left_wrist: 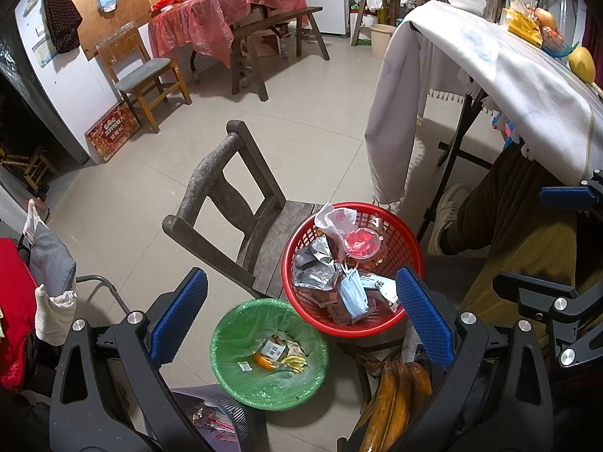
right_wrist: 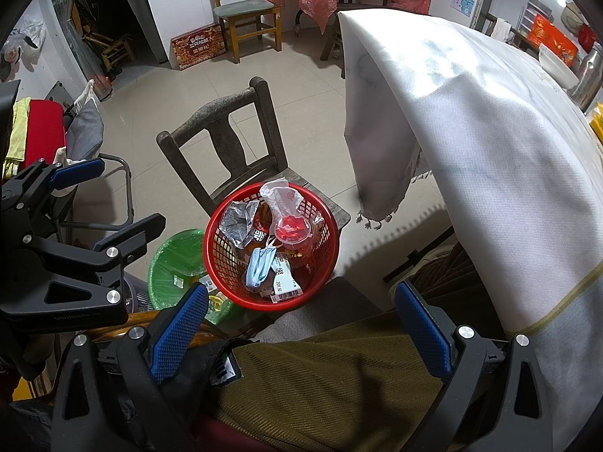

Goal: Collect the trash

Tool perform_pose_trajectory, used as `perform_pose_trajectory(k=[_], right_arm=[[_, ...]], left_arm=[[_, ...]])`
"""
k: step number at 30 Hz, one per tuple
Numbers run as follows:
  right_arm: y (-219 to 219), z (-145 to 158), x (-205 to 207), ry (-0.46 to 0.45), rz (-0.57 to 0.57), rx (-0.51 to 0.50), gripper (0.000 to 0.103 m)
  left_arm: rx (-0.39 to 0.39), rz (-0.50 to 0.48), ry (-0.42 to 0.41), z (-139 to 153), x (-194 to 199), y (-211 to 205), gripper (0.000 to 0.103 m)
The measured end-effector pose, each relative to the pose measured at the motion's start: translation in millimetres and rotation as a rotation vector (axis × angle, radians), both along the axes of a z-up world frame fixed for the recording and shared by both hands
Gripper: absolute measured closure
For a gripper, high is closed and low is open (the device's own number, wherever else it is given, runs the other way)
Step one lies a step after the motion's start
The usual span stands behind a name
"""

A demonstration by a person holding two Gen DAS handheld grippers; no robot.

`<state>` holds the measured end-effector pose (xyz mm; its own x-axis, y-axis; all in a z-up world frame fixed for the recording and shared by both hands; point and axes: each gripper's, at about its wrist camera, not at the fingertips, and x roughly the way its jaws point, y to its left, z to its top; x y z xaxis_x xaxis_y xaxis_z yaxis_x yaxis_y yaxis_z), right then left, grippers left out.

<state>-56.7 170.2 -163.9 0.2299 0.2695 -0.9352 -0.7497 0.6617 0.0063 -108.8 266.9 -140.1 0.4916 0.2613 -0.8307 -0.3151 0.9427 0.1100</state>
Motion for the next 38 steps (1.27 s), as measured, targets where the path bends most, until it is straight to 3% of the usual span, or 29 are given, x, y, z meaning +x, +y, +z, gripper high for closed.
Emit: perform_pose_trajectory(k=[38], right_arm=[[2.7,1.5,-1.6,0.004,-0.001,0.000,0.006]], left_arm=[[-0.015,0.015,-0.001,-2.5,-3.4,-1.8,0.007]])
